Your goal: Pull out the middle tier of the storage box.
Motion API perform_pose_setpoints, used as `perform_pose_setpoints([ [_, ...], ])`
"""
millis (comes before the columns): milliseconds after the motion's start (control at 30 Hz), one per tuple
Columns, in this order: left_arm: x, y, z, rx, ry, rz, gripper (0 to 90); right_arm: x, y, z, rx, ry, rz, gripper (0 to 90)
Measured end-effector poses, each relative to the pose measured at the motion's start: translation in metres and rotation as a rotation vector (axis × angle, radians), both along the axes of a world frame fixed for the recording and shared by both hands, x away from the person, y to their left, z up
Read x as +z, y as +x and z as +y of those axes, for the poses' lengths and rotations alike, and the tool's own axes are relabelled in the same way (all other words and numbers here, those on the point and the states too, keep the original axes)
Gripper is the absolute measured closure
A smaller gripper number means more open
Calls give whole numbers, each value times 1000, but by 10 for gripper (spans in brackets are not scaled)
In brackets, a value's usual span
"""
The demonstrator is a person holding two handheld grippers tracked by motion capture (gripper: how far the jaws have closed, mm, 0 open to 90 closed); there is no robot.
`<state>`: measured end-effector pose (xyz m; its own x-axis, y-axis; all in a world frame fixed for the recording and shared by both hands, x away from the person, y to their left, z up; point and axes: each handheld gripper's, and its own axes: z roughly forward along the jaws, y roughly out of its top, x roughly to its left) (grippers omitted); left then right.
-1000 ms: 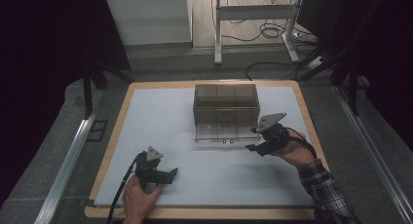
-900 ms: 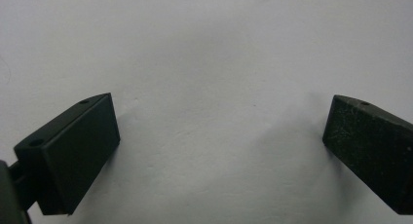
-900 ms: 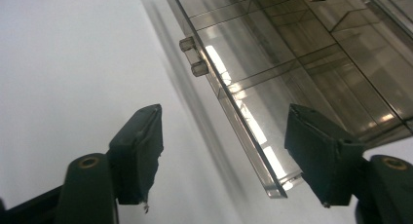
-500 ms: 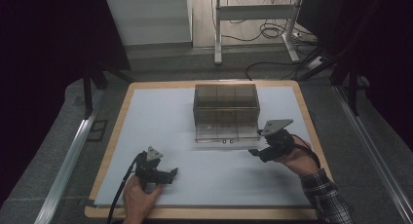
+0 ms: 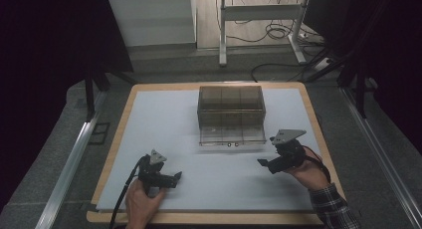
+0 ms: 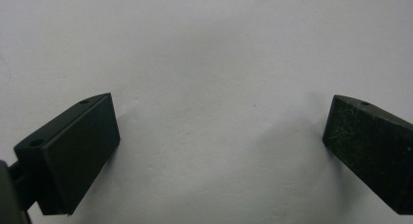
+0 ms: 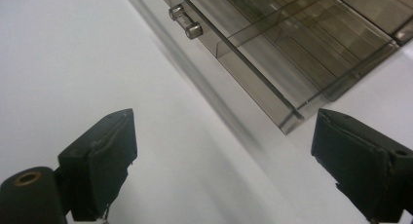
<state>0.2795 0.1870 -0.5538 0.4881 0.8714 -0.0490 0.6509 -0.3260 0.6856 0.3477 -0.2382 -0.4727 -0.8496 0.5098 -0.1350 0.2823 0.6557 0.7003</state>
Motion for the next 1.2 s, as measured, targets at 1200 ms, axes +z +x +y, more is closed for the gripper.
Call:
perform_pose_setpoints([
  [1200, 0, 0, 0, -1, -1, -1, 0, -37, -42, -41, -152, 41, 19, 0],
])
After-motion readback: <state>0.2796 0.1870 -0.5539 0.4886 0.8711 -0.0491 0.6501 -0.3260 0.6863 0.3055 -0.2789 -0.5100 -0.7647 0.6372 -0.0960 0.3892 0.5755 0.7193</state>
